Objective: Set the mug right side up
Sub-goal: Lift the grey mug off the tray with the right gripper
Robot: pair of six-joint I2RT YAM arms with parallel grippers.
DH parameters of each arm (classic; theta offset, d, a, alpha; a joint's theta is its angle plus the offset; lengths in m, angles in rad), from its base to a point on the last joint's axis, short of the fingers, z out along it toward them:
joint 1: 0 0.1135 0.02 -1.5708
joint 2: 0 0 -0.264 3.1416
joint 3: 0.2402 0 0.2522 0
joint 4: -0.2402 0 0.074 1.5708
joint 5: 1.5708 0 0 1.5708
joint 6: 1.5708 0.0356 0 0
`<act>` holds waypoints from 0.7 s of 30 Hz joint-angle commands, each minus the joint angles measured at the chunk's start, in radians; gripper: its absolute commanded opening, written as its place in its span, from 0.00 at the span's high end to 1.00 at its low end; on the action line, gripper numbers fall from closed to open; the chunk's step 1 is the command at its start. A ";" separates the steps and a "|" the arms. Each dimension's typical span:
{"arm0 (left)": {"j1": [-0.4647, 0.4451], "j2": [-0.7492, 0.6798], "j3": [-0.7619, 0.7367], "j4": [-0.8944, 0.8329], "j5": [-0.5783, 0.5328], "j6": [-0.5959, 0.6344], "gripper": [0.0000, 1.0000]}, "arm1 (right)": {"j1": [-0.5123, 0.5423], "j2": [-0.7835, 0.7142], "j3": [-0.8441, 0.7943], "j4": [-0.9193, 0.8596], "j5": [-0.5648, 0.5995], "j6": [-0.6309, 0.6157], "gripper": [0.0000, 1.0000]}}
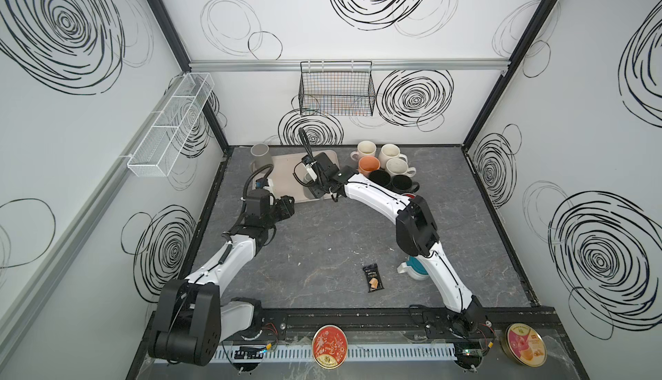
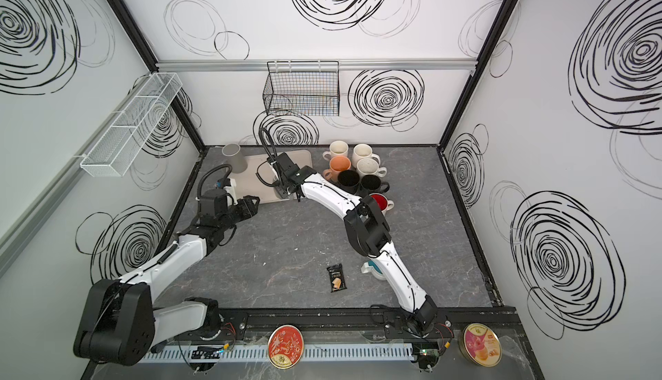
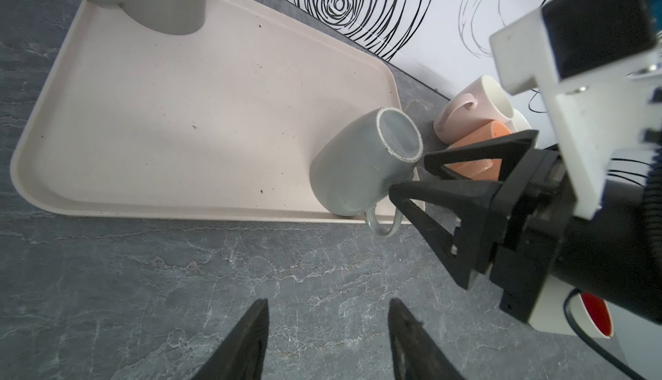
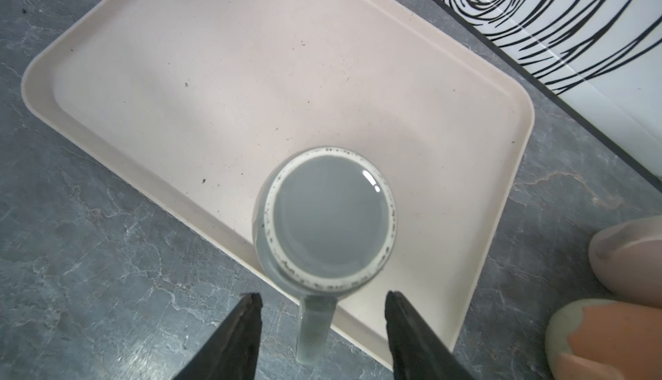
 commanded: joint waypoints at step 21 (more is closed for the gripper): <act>0.023 -0.028 -0.030 0.024 0.008 0.012 0.43 | -0.035 0.069 0.051 -0.025 -0.063 0.006 0.69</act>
